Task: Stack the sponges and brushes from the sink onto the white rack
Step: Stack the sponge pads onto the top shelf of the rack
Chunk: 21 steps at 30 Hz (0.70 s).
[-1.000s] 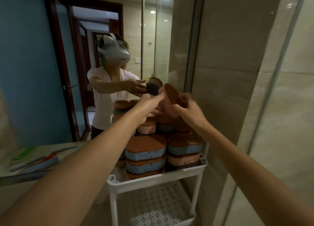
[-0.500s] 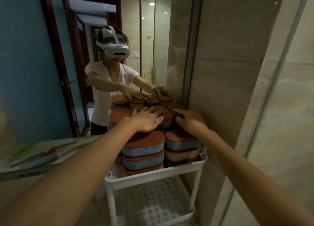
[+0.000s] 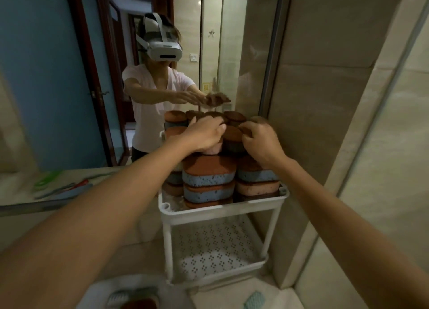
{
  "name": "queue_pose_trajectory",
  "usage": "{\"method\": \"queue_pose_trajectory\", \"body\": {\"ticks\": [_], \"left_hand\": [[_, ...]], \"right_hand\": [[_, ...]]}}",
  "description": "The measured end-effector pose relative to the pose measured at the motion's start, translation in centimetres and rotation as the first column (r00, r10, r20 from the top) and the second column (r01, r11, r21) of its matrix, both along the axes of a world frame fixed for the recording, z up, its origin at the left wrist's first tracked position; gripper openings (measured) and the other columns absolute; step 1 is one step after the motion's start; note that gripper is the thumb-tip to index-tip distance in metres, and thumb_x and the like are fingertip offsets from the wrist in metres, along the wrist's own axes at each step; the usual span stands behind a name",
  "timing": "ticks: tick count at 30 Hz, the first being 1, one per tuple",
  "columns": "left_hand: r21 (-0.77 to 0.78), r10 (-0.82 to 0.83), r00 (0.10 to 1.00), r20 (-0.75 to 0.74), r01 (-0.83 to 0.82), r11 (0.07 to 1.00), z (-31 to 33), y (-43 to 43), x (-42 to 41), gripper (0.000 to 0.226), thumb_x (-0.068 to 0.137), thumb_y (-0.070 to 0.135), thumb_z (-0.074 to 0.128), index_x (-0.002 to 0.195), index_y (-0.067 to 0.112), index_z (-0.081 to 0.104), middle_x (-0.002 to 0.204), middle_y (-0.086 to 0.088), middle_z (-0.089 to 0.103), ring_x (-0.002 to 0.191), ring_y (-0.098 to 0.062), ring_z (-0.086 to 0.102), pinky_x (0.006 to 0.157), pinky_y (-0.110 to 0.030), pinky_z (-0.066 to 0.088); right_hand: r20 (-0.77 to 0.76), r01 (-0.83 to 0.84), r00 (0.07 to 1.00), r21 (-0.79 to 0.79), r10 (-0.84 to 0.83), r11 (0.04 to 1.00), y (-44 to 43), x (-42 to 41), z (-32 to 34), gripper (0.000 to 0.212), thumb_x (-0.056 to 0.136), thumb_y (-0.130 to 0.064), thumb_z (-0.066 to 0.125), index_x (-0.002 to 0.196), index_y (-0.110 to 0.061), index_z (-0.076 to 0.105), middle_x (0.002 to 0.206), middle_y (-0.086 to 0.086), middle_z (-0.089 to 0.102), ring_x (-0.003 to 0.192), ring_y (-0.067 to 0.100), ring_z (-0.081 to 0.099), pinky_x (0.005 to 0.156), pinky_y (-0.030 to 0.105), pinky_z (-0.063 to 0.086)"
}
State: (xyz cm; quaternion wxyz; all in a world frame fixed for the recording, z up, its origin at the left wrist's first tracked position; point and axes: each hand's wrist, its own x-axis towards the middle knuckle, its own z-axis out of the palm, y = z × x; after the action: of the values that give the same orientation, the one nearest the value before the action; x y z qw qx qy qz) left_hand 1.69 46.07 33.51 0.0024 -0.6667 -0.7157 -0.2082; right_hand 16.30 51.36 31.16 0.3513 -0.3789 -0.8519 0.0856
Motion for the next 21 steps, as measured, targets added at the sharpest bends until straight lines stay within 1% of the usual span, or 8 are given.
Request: {"method": "queue_pose_trajectory", "body": {"ticks": [4,7,9,11,14,16,18,21], "left_hand": [[0.234,0.064,0.979,0.193,-0.109,0.966,-0.4,-4.9,-0.6,0.032,0.097,0.020,0.036,0.117,0.008,0.058,0.122,-0.014,0.059,0.115,-0.028,0.053,0.097,-0.038,0.044],[0.275,0.161,0.936,0.311,-0.251,0.928,-2.3,-10.8,-1.9,0.030,0.096,0.018,0.037,0.114,0.010,0.061,0.116,-0.012,0.063,0.109,-0.027,0.056,0.090,-0.033,0.045],[0.246,0.242,0.893,0.380,-0.350,0.904,-5.1,-15.0,-3.4,0.030,0.096,0.016,0.038,0.111,0.007,0.062,0.113,-0.014,0.065,0.106,-0.027,0.058,0.085,-0.032,0.044],[0.167,0.327,0.818,0.474,-0.448,0.879,-9.3,-19.1,-5.0,0.028,0.095,0.015,0.040,0.107,0.005,0.064,0.109,-0.015,0.066,0.102,-0.028,0.060,0.082,-0.031,0.044],[-0.092,0.501,0.655,0.565,-0.554,0.828,-17.4,-24.3,-7.0,0.029,0.091,0.021,0.044,0.100,0.004,0.066,0.104,-0.019,0.067,0.098,-0.032,0.062,0.086,-0.041,0.051],[-0.276,0.598,0.583,0.550,-0.549,0.789,-22.5,-27.1,-7.6,0.028,0.091,0.020,0.045,0.097,0.002,0.065,0.101,-0.021,0.068,0.098,-0.033,0.063,0.087,-0.041,0.050],[-0.441,0.686,0.526,0.502,-0.527,0.727,-26.9,-29.3,-7.7,0.027,0.093,0.017,0.043,0.100,0.000,0.064,0.108,-0.021,0.067,0.102,-0.033,0.062,0.090,-0.040,0.049],[-0.614,0.754,0.512,0.411,-0.456,0.645,-31.4,-31.5,-7.5,0.030,0.092,0.015,0.042,0.106,0.003,0.065,0.117,-0.019,0.064,0.111,-0.033,0.058,0.095,-0.034,0.045]], "right_hand": [[-0.140,-0.104,0.984,0.065,0.112,0.992,-6.0,-2.7,-0.3,0.028,0.087,-0.006,0.048,0.106,-0.007,0.068,0.114,0.011,0.060,0.102,0.025,0.058,0.083,0.028,0.044],[-0.241,-0.228,0.939,0.091,0.244,0.969,-11.5,-5.2,-2.9,0.023,0.081,-0.004,0.053,0.096,-0.005,0.070,0.098,0.012,0.067,0.088,0.023,0.062,0.075,0.029,0.047],[-0.241,-0.342,0.909,0.038,0.341,0.939,-15.3,-7.2,-6.0,0.025,0.076,-0.003,0.050,0.091,-0.003,0.070,0.091,0.012,0.069,0.080,0.016,0.060,0.069,0.017,0.039],[-0.254,-0.447,0.873,-0.069,0.418,0.892,-19.0,-9.0,-10.0,0.028,0.073,-0.004,0.047,0.088,-0.001,0.071,0.087,0.013,0.071,0.076,0.011,0.057,0.066,0.013,0.034],[-0.174,-0.487,0.873,-0.354,0.455,0.798,-23.4,-11.1,-17.1,0.026,0.077,-0.004,0.048,0.089,-0.003,0.072,0.092,0.014,0.073,0.086,0.023,0.065,0.074,0.024,0.041],[-0.035,-0.395,0.889,-0.564,0.457,0.725,-25.0,-12.3,-22.8,0.022,0.082,-0.002,0.050,0.087,-0.002,0.071,0.093,0.014,0.073,0.089,0.027,0.065,0.076,0.026,0.042],[0.123,-0.279,0.858,-0.704,0.499,0.653,-26.0,-13.1,-28.3,0.024,0.086,-0.006,0.047,0.086,0.000,0.070,0.095,0.017,0.071,0.093,0.031,0.066,0.078,0.029,0.048],[0.320,-0.096,0.794,-0.773,0.517,0.627,-26.1,-12.8,-34.2,0.029,0.091,-0.011,0.044,0.110,-0.005,0.065,0.119,0.016,0.064,0.113,0.032,0.058,0.097,0.038,0.046]]}}
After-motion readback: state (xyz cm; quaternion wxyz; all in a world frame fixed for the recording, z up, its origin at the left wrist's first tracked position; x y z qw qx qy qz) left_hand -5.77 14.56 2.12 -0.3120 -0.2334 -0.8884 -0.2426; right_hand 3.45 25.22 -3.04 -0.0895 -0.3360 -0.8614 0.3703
